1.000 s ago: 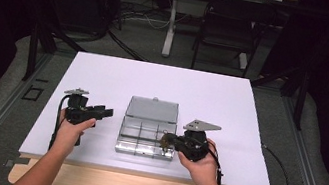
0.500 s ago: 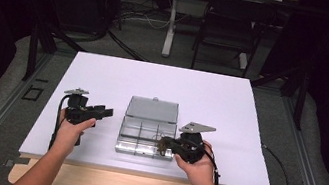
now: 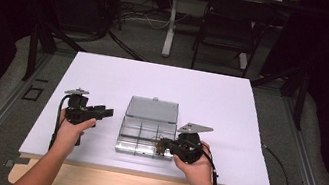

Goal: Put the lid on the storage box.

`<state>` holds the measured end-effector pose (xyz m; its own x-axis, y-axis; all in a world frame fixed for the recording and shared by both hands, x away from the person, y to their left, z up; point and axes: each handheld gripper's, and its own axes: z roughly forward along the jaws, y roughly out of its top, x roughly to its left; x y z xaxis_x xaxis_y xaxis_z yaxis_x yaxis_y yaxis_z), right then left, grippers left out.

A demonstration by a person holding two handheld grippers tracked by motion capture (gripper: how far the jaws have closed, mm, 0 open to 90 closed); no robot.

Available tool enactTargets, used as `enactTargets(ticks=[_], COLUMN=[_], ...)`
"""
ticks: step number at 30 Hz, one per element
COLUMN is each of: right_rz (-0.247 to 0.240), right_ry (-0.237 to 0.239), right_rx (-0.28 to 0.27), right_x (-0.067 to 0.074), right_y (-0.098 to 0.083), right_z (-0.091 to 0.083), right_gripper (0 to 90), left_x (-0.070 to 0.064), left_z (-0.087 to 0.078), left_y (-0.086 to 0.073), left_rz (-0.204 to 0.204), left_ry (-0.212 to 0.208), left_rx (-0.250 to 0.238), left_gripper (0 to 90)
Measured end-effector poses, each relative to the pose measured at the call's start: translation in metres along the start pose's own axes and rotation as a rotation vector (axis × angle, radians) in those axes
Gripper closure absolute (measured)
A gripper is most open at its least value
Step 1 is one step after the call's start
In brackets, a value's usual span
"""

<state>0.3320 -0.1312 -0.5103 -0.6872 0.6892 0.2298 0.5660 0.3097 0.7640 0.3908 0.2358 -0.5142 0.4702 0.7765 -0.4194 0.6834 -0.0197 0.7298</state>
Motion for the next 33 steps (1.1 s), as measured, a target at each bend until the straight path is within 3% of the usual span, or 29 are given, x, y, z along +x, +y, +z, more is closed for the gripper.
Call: enactTargets(ticks=[20,33], right_rz=[0.001,0.003], right_ry=[-0.024,-0.012], right_rx=[0.061,0.085], right_x=[-0.006,-0.006], right_y=[-0.008,-0.012], right_z=[0.007,0.016], right_gripper=[89.4,89.4], left_x=[0.001,0.001], left_z=[0.0,0.0], left_y=[0.0,0.0], left_rz=[-0.005,-0.005], left_ry=[0.001,0.002], left_rx=[0.001,0.001], left_gripper=[49.6,49.6])
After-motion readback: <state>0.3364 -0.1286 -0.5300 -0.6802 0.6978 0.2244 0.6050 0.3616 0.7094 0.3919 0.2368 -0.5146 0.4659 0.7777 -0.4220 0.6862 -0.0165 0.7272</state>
